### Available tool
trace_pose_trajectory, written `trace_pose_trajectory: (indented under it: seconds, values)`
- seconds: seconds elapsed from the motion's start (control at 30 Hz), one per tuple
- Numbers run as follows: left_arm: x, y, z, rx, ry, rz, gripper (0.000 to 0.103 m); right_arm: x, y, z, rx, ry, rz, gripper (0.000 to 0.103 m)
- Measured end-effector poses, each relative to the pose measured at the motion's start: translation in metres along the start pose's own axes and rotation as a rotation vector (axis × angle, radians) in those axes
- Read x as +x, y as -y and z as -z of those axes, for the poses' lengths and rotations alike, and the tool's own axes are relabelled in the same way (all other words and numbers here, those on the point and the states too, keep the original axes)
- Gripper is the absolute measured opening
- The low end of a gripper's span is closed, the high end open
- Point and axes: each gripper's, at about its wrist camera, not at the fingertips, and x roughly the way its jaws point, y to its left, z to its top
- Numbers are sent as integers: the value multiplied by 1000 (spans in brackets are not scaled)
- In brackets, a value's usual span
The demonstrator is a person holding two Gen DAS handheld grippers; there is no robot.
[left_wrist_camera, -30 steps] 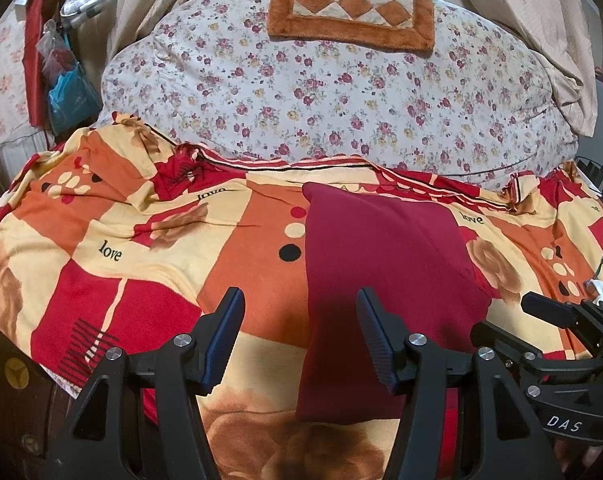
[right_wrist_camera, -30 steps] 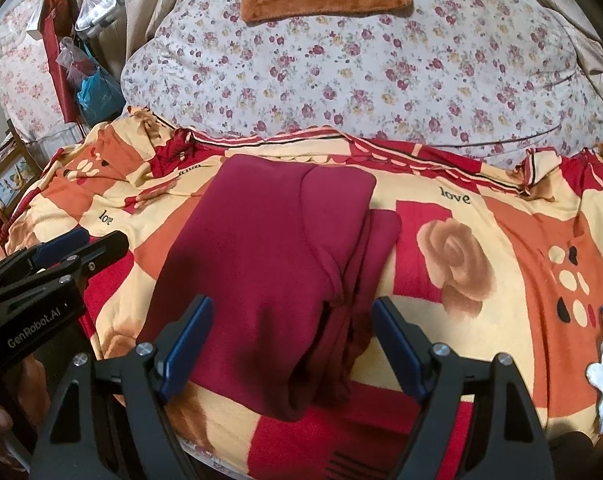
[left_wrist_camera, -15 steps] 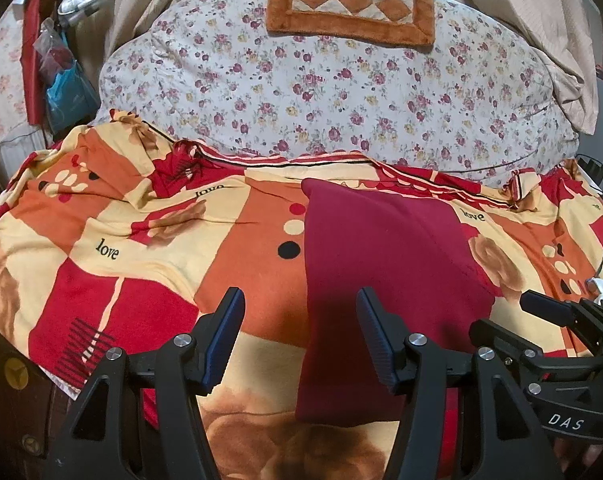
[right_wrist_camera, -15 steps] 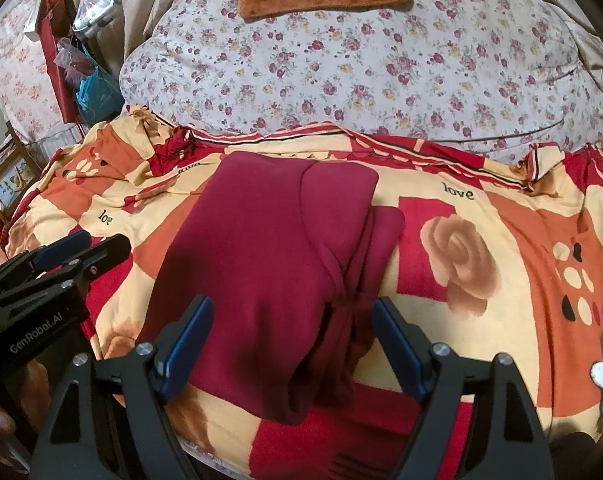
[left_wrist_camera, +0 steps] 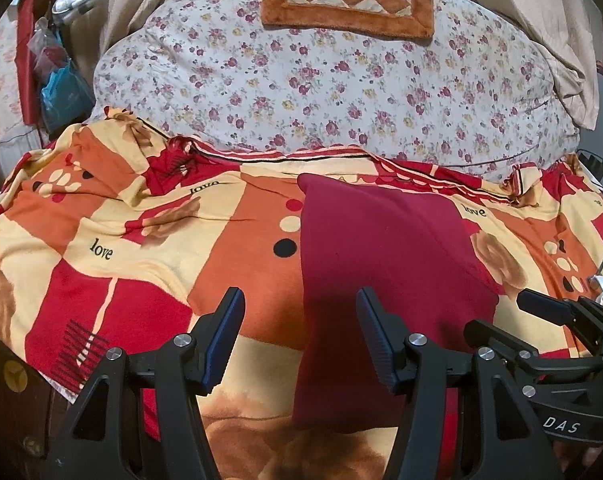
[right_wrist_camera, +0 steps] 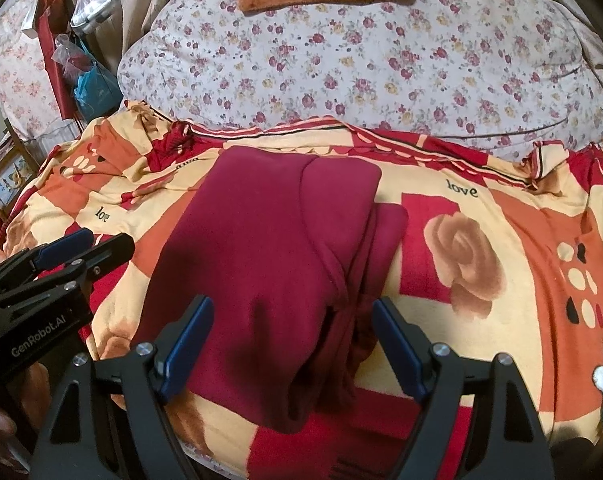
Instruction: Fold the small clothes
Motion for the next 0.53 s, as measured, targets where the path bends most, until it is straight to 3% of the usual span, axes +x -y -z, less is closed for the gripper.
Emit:
trace_pose_trajectory:
  seconds: [0.53]
  values:
    - [24, -11, -13, -31, -42, 57, 38, 16, 8, -10, 5, -30, 4, 84]
